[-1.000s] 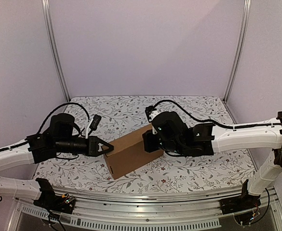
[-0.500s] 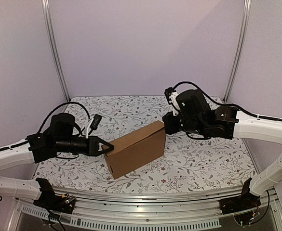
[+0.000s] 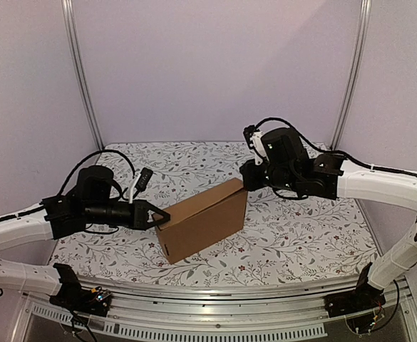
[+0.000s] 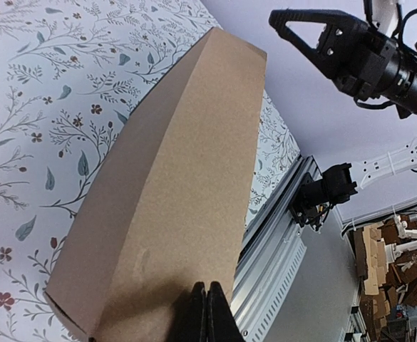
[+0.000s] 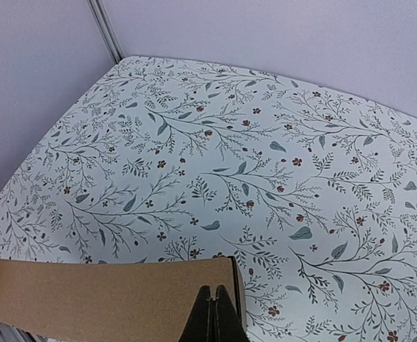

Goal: Fold the paper box

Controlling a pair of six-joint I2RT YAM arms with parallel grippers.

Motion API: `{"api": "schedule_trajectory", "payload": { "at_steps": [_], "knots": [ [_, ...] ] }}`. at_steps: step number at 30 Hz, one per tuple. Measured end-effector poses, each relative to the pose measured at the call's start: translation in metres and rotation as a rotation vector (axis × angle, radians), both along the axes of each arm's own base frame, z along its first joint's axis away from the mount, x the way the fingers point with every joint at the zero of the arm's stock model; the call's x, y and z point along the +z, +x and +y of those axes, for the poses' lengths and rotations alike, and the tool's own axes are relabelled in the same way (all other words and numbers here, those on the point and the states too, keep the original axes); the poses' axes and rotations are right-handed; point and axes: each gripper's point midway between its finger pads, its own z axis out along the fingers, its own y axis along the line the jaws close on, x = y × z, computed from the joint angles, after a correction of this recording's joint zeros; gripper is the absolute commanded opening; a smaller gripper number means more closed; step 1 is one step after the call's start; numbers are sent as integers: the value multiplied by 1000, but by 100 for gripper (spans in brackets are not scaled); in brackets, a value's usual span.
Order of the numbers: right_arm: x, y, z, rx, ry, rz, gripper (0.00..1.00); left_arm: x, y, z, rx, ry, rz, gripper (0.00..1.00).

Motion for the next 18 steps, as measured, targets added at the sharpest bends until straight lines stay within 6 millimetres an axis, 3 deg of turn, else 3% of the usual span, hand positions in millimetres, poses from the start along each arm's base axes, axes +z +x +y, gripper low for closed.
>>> {"api": "schedule_trajectory", "payload": {
  "at_steps": [4,11,18],
  "knots": [
    [-59,-2,6,4,-9,69,0,0,1,-1,1,0,-4,0],
    [-61,-2,6,-25,174,41,0,0,1,-2,-7,-2,-6,0],
    [-53,-9,-1,-24,161,59,0,0,3,0,2,12,-23,0]
  ]
}}
